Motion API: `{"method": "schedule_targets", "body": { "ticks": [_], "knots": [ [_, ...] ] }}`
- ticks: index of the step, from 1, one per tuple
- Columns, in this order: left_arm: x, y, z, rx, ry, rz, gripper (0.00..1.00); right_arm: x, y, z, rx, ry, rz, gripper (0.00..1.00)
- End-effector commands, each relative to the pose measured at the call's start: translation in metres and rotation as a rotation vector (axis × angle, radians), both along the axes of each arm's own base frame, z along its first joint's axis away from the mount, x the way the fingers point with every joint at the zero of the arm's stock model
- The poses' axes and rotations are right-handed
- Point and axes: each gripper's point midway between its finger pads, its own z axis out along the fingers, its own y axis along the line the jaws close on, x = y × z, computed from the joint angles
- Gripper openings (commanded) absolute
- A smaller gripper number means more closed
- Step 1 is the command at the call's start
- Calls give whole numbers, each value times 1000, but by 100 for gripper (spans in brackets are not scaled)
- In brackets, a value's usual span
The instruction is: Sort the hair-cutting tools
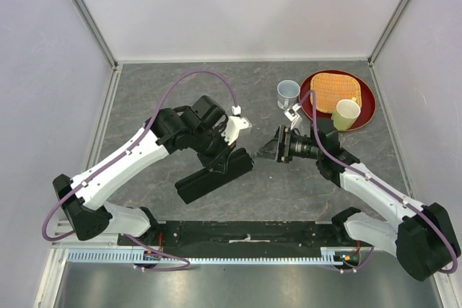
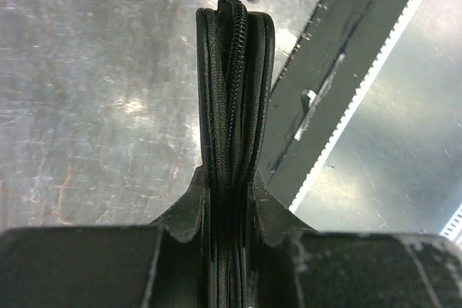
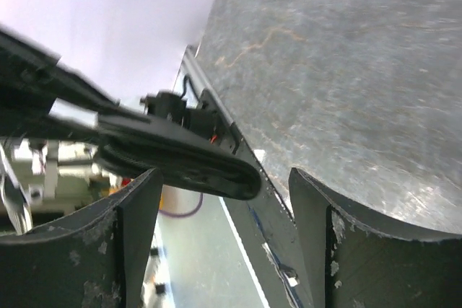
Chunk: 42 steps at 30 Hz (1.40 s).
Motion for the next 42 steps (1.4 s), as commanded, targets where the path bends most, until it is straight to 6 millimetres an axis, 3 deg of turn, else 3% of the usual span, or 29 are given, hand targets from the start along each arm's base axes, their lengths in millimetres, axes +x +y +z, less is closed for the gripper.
{"method": "schedule_targets", "body": {
  "ticks": [1, 6, 8, 10, 17, 27, 34, 42],
  "knots": [
    [38, -13, 29, -68, -132, 128, 2, 67, -23, 9, -21, 131, -335, 78],
    [58, -37, 41, -135, -142, 202, 2, 108, -31, 38, 139, 298, -560, 78],
    [67, -47, 48, -169, -159, 218, 2, 119, -37, 42, 198, 376, -656, 78],
    [76, -54, 44, -153, -152, 240, 2, 127, -46, 43, 229, 409, -736, 78],
    [98, -68, 51, -158, -168, 312, 2, 136, -55, 29, 221, 482, -852, 79],
    [106, -74, 54, -173, -196, 304, 2, 142, -27, 40, 314, 505, -765, 77],
    [111, -68, 51, -143, -236, 314, 2, 143, -30, 50, 316, 451, -779, 62],
    [113, -66, 48, -128, -246, 315, 2, 143, -23, 55, 301, 423, -737, 54]
  ]
}}
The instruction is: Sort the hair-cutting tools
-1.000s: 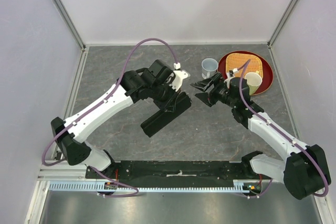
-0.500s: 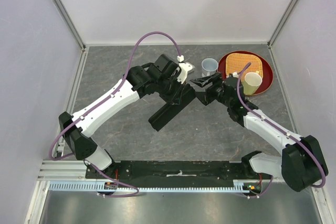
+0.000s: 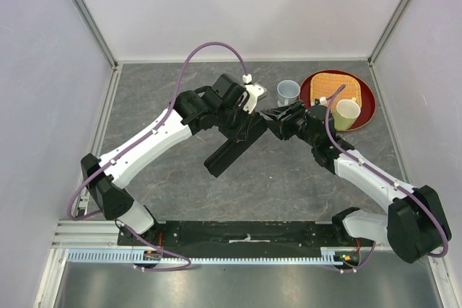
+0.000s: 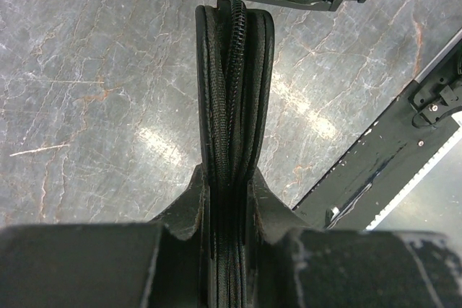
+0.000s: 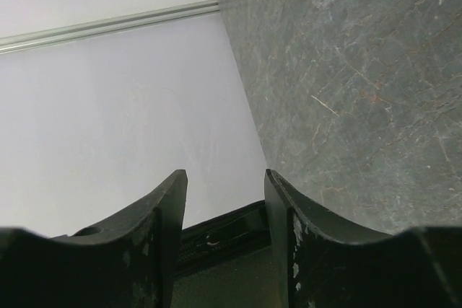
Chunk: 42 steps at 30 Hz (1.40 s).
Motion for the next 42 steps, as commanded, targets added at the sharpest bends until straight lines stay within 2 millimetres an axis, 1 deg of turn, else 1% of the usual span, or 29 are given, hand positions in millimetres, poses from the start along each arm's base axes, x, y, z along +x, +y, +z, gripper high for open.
{"method": "schedule_targets", "body": {
  "ticks": [1, 9, 11, 13, 14, 17, 19, 21, 24, 29, 34, 35, 38, 39, 41, 42],
  "knots": [
    [14, -8, 27, -68, -85, 20, 2, 6, 9, 42, 40, -118, 31, 54],
    [17, -9, 27, -76, -87, 43, 2, -1, 16, 48, 132, -97, 67, 54],
    [17, -9, 27, -81, -84, 53, 2, -3, 15, 44, 145, -67, 61, 56],
    [18, -9, 27, -80, -91, 59, 2, -4, 13, 35, 146, -42, 50, 56],
    [19, -9, 27, -81, -90, 64, 2, -4, 12, 34, 154, -30, 41, 56],
    [18, -10, 27, -87, -88, 63, 2, -6, 8, 24, 162, 11, 20, 46],
    [18, -9, 29, -93, -94, 67, 2, -8, 7, 16, 165, 36, 11, 36],
    [18, -8, 30, -94, -98, 67, 2, -9, 5, 12, 169, 54, 0, 32],
    [18, -8, 34, -99, -106, 66, 2, -10, 4, 8, 165, 67, -5, 32],
    [17, -9, 34, -104, -103, 56, 2, -7, 2, 12, 174, 47, -28, 33],
    [16, -10, 35, -111, -99, 48, 2, -3, 0, 15, 221, 38, -52, 31],
    [15, -11, 35, -114, -98, 44, 2, -3, 1, 16, 230, 37, -52, 31],
    [14, -11, 36, -117, -99, 39, 2, -1, 1, 20, 250, 33, -56, 36],
    [14, -11, 36, -119, -99, 38, 2, 0, 1, 21, 255, 31, -58, 42],
    [13, -11, 36, -122, -101, 37, 2, 1, 0, 24, 270, 30, -68, 47],
    [13, -11, 36, -124, -103, 37, 2, 2, 0, 27, 277, 20, -70, 52]
  ]
}}
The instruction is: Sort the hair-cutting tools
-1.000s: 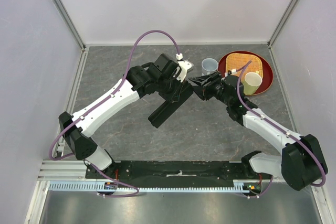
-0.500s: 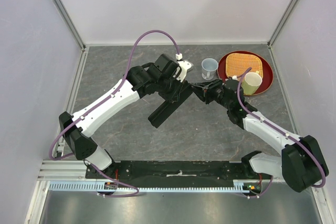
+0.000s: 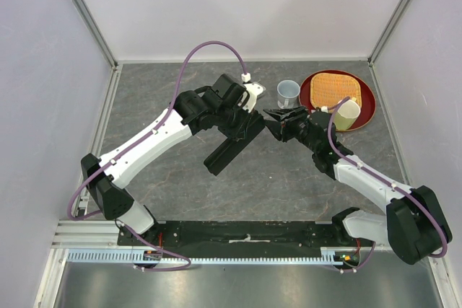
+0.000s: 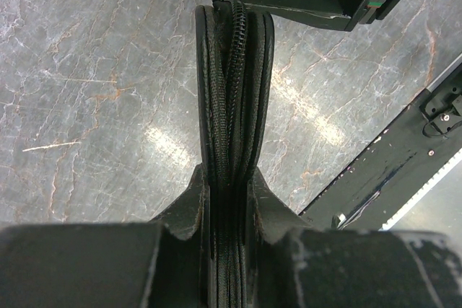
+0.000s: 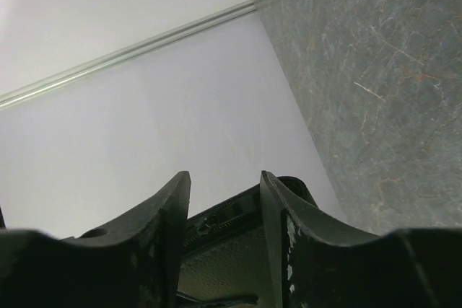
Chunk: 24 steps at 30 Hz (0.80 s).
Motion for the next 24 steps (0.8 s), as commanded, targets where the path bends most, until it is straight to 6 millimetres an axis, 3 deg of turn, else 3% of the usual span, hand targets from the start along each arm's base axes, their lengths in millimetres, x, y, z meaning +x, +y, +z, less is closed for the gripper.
{"method": "schedule_targets", "body": {
  "ticks": [1, 5, 13, 16, 22, 24],
  "knots": [
    [7, -14, 37, -141, -82, 1, 2, 4, 1, 25, 81, -55, -19, 54],
    [8, -15, 39, -145, -86, 7, 2, 4, 2, 29, 124, -44, -19, 60],
    [6, -20, 33, -149, -53, 4, 2, -1, 10, 45, 204, -48, 17, 60],
    [7, -19, 33, -148, -57, 10, 2, -1, 9, 43, 198, -45, 8, 57],
    [5, -19, 31, -148, -47, 10, 2, -1, 5, 40, 195, -47, -14, 40],
    [5, -20, 30, -150, -41, 8, 2, -2, 7, 43, 200, -56, -2, 40]
  ]
}}
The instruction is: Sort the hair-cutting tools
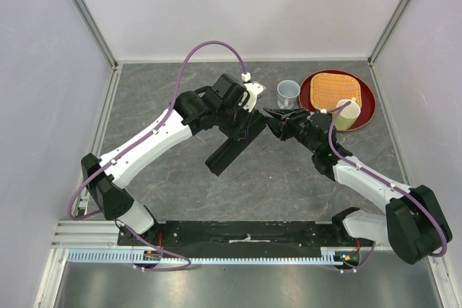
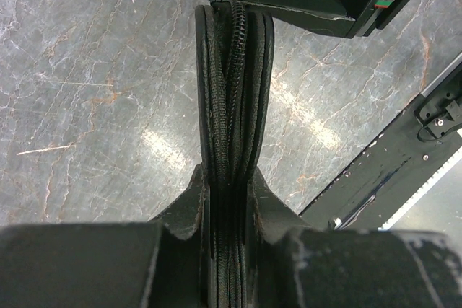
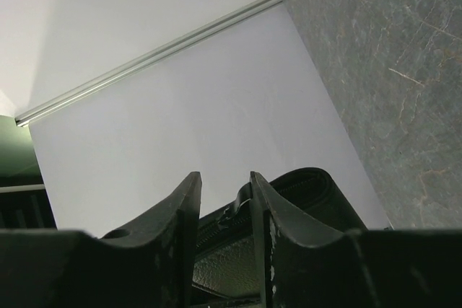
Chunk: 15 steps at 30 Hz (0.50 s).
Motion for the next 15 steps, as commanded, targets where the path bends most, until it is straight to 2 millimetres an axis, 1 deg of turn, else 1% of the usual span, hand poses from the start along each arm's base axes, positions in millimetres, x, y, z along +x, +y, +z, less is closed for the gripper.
{"method": "schedule_targets", "body": {
  "ticks": [1, 3, 5, 6, 7, 9, 10, 12, 13, 14, 15],
  "knots": [
    [3, -17, 29, -133, -41, 1, 2, -4, 5, 28, 73, -78, 23, 39],
    [3, -18, 30, -137, -40, -2, 2, -4, 5, 27, 71, -77, 22, 36],
    [3, -17, 30, -138, -40, -2, 2, -4, 5, 24, 64, -73, 23, 28],
    [3, -17, 31, -139, -43, 1, 2, -3, 5, 23, 62, -73, 21, 23],
    [3, -16, 30, -137, -43, 0, 2, -4, 6, 23, 57, -73, 26, 14],
    [2, -15, 33, -141, -49, -2, 2, -4, 7, 19, 34, -75, 33, 4],
    [0, -14, 33, -140, -49, -5, 2, -4, 8, 14, 12, -64, 40, 0],
    [0, -12, 37, -146, -60, -6, 2, -3, 9, 11, -49, -86, 58, 0],
    [-1, -11, 38, -150, -62, -7, 2, -4, 10, 1, -89, -65, 69, 0],
    [-2, -11, 40, -155, -64, -7, 2, -4, 11, 1, -118, -74, 81, 0],
    [-2, -10, 42, -157, -68, -5, 2, -5, 11, -3, -177, -97, 95, 0]
  ]
}}
